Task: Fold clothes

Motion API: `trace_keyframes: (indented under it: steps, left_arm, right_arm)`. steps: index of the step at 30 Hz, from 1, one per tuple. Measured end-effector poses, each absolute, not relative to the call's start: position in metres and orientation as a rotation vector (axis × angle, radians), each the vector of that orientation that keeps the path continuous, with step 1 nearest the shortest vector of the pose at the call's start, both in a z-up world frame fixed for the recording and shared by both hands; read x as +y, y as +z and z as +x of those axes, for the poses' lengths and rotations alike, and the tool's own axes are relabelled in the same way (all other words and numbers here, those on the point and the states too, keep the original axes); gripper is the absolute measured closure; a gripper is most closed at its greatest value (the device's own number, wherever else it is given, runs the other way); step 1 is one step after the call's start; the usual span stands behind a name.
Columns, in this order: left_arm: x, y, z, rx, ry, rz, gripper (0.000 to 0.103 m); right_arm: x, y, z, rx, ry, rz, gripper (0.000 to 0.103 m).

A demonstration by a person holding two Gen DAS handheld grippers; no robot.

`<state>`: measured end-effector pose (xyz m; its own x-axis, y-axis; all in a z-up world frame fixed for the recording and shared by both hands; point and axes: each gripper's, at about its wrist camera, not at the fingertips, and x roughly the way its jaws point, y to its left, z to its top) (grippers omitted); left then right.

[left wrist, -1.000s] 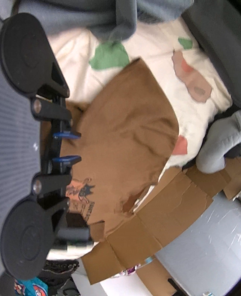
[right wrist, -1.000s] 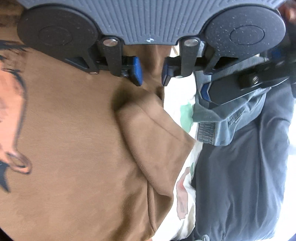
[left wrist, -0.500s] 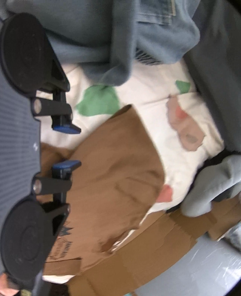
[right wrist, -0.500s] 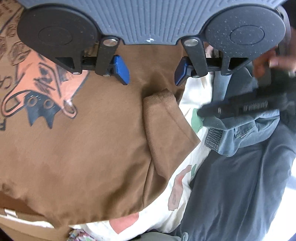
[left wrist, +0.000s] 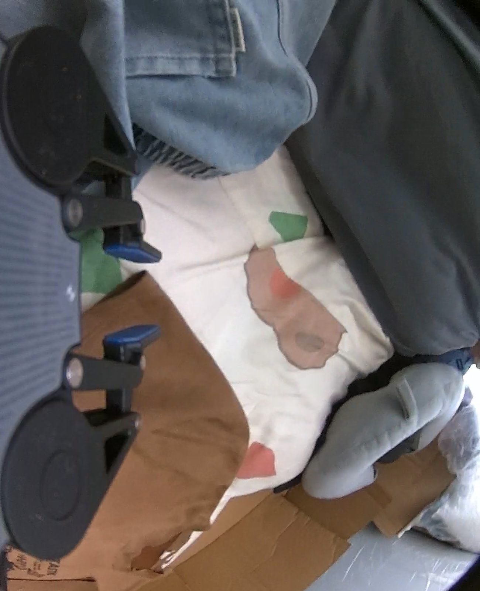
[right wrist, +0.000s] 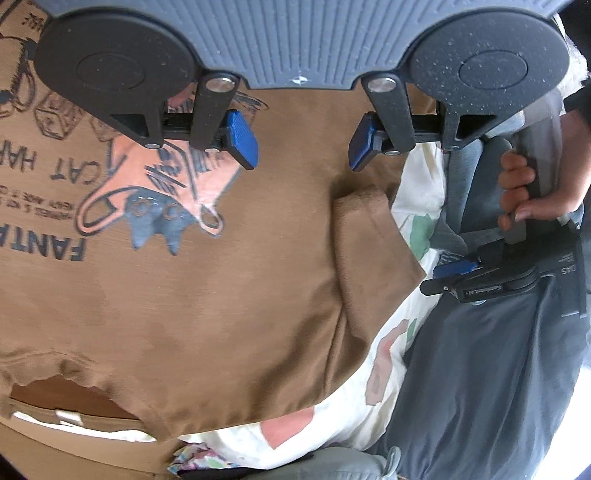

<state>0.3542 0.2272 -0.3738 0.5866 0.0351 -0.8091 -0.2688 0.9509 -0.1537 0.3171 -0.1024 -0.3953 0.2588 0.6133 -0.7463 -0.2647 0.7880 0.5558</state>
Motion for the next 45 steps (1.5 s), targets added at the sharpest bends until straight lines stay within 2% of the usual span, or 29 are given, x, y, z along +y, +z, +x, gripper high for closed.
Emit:
trace_keyframes:
  steps: [3, 9, 10, 11, 12, 14, 26, 30, 45]
  left_arm:
    - [0.227, -0.384, 0.358, 0.955, 0.190, -0.262, 0.072]
    - [0.230, -0.394, 0.361, 0.956, 0.213, -0.279, 0.075]
    - [0.231, -0.394, 0.362, 0.956, 0.215, -0.284, 0.078]
    - [0.232, -0.394, 0.362, 0.956, 0.217, -0.291, 0.091]
    - [0.233, -0.393, 0.362, 0.956, 0.216, -0.301, 0.097]
    - [0.235, -0.389, 0.362, 0.955, 0.208, -0.319, 0.100]
    - [0.212, -0.325, 0.364, 0.933, 0.052, -0.304, 0.101]
    - [0.195, -0.306, 0.370, 0.946, -0.008, -0.304, 0.101]
    - [0.131, -0.280, 0.394, 1.037, -0.150, -0.353, 0.101]
  right_arm:
    - [-0.105, -0.391, 0.317, 1.158, 0.610, 0.351, 0.042]
    - [-0.110, -0.381, 0.317, 1.140, 0.608, 0.354, 0.042]
    - [-0.111, -0.380, 0.317, 1.137, 0.608, 0.354, 0.042]
    - [-0.112, -0.378, 0.317, 1.134, 0.608, 0.355, 0.042]
    - [-0.113, -0.377, 0.317, 1.131, 0.607, 0.355, 0.042]
    - [-0.115, -0.374, 0.318, 1.125, 0.607, 0.356, 0.042]
    - [-0.102, -0.353, 0.334, 1.030, 0.669, 0.380, 0.042]
    - [-0.089, -0.344, 0.339, 0.968, 0.704, 0.382, 0.047]
    - [-0.051, -0.320, 0.361, 0.837, 0.727, 0.409, 0.047]
